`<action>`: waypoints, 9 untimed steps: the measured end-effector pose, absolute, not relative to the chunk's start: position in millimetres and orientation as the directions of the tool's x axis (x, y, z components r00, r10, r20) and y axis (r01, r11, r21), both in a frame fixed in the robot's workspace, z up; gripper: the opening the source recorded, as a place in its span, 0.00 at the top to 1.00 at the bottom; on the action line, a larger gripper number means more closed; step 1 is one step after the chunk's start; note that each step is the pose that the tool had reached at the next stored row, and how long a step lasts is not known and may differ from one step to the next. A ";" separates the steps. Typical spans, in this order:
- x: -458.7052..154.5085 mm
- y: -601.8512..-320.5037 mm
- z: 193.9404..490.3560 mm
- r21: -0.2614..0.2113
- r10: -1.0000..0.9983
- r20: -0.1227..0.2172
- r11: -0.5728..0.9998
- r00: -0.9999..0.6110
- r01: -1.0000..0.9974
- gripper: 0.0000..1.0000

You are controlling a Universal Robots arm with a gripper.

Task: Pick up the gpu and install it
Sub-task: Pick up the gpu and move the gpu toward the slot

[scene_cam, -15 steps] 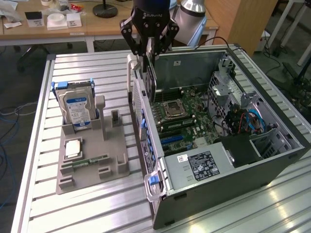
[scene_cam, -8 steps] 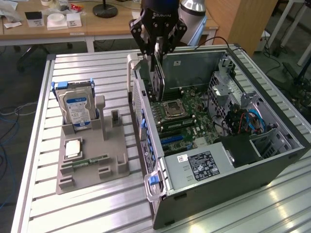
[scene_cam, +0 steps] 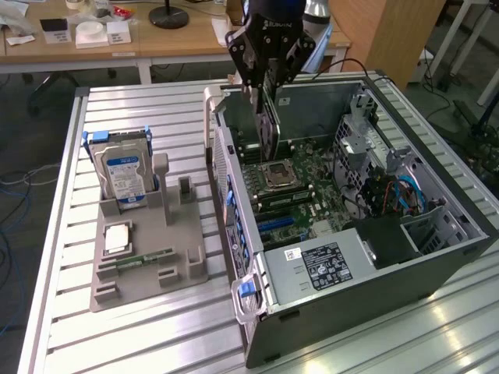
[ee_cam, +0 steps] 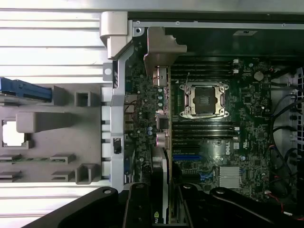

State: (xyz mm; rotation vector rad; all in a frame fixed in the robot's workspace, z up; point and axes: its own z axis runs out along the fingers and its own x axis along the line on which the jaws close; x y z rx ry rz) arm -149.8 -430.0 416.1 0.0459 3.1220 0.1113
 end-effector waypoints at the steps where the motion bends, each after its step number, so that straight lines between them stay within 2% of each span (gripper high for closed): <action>1: -146.9 -430.0 416.0 0.072 0.030 -0.016 0.997 -0.999 0.029 0.73; 9: -125.5 -430.1 416.1 0.072 0.030 -0.016 0.997 -0.999 0.028 0.73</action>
